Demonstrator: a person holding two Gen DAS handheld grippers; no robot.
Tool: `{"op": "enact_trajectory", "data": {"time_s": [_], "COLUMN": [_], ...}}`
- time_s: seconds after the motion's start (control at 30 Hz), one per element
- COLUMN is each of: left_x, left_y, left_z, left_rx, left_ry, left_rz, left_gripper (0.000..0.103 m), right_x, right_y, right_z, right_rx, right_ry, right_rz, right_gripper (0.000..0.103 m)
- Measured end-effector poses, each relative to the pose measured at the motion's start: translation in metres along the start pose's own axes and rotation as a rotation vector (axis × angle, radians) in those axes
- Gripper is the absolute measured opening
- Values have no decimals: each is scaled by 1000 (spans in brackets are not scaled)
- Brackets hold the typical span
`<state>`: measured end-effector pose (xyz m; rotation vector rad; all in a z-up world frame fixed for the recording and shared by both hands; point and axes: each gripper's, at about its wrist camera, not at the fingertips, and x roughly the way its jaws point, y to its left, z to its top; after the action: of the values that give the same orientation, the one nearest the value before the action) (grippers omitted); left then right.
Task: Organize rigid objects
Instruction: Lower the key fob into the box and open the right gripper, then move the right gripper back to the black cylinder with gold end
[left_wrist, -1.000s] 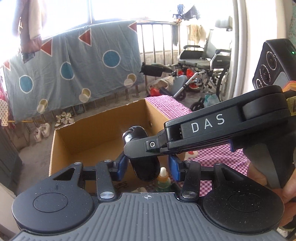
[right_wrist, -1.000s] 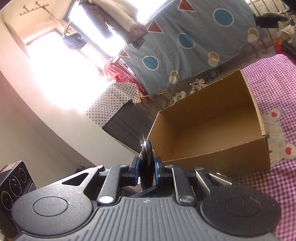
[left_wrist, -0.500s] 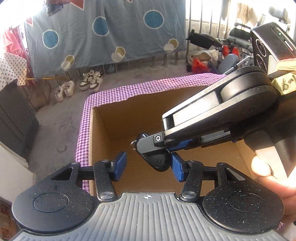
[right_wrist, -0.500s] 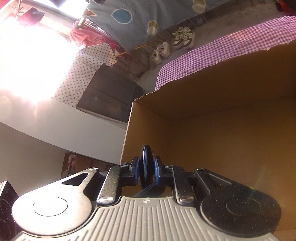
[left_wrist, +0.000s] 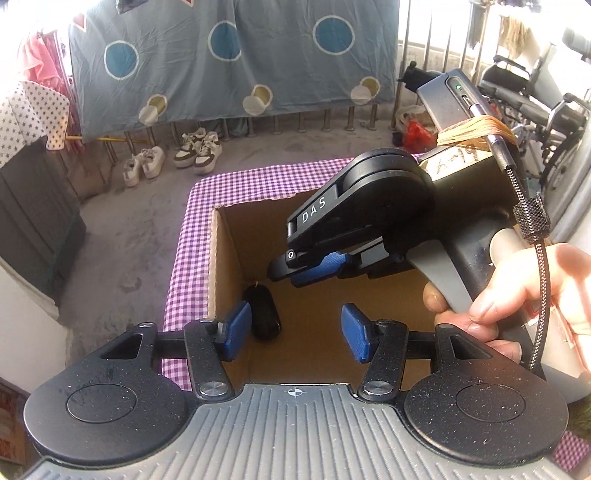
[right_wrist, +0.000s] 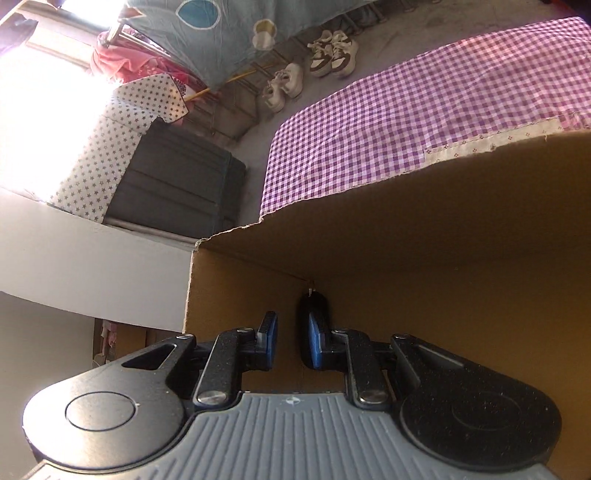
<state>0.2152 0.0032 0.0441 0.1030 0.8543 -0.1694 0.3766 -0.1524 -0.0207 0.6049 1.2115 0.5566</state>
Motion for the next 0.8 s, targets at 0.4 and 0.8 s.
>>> {"op": "enact_trajectory", "data": {"time_s": [0.4,0.8], "left_x": [-79,-108], "left_y": [-26,-93], "left_z": [-25,-101], "left_rx": [43,167], "left_ry": [-139,-139], "left_rz": [-104,-300], "left_gripper": [66,69], "right_x": [-179,-274], "right_y": [11,-89], "right_z": [-76,-236], "right_rx": [-77,-34], "right_ry": [-181,-395], "right_rz": [218,166], "right_gripper": [20,21]}}
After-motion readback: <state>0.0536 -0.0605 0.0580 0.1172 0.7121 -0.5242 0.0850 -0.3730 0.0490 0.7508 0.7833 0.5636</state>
